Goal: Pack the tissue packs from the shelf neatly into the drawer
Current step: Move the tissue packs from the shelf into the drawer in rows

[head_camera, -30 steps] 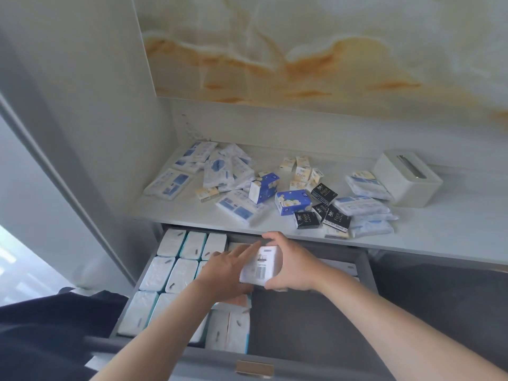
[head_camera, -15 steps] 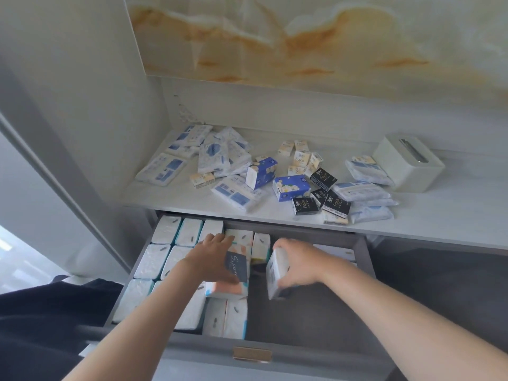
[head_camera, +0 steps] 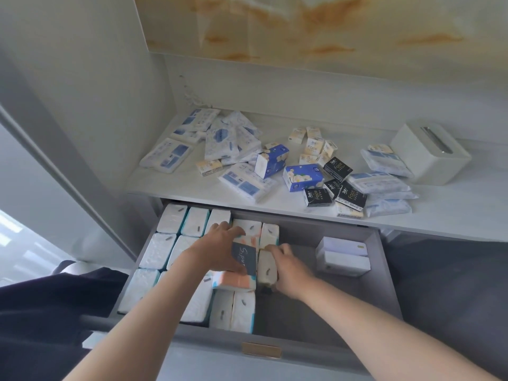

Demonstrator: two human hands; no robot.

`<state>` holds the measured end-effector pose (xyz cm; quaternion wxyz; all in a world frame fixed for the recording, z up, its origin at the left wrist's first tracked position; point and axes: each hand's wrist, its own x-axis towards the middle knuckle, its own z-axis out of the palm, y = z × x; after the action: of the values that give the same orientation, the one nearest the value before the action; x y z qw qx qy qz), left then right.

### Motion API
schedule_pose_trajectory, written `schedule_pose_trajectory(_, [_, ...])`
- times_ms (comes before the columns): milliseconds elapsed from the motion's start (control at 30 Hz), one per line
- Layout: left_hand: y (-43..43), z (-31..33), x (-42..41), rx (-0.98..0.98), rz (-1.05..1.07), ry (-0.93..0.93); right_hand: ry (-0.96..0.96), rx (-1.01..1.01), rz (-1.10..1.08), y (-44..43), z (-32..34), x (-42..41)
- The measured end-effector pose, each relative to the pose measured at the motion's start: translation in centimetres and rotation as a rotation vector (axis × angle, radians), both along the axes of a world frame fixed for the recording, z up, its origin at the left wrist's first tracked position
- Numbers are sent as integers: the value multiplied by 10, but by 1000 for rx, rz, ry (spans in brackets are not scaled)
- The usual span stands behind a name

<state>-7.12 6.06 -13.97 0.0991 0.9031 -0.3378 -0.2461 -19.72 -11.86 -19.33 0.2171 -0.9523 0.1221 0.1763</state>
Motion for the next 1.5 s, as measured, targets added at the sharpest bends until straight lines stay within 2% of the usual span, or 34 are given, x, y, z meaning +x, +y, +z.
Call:
schedule_pose_trajectory(133, [0, 7, 2, -36, 40, 119, 40, -124, 48, 3, 5, 2])
schedule_pose_trajectory(267, [2, 16, 5, -218, 119, 196, 184, -71, 81, -4, 24, 8])
schedule_pose_trajectory(333, [3, 21, 4, -273, 161, 254, 145, 30, 38, -9, 44, 14])
schedule_pose_trajectory(467, [-6, 33, -8, -371, 243, 326, 48, 481, -165, -17, 87, 24])
schedule_pose_trajectory(633, [-18, 48, -26, -624, 335, 396, -107, 584, -254, -27, 99, 14])
schedule_pose_trajectory(733, [-16, 51, -28, -627, 400, 471, -200, 616, -315, -29, 98, 11])
schedule_pose_trajectory(867, [-21, 52, -36, -612, 455, 375, -63, 740, -347, -24, 104, 9])
schedule_pose_trajectory(933, [-24, 51, -40, -628, 403, 419, -2, 657, -272, -24, 106, 7])
schedule_pose_trajectory(1033, [-25, 51, -45, -662, 327, 673, 53, 411, -198, -26, 108, 5])
schedule_pose_trajectory(1067, [-26, 49, -45, -625, 312, 692, 95, 375, -172, -29, 108, 4])
schedule_pose_trajectory(1100, [-26, 46, -44, -570, 286, 656, 151, 358, -140, -31, 109, 2])
schedule_pose_trajectory(1233, [-24, 20, -43, -330, 135, 315, 322, 334, -1, -34, 113, -9])
schedule_pose_trajectory(1367, [-15, -3, -44, -122, -129, 134, 432, 401, 2, -29, 111, -14])
schedule_pose_trajectory(1500, [-13, -24, -56, 200, -467, -106, 465, 398, 48, -30, 112, -10])
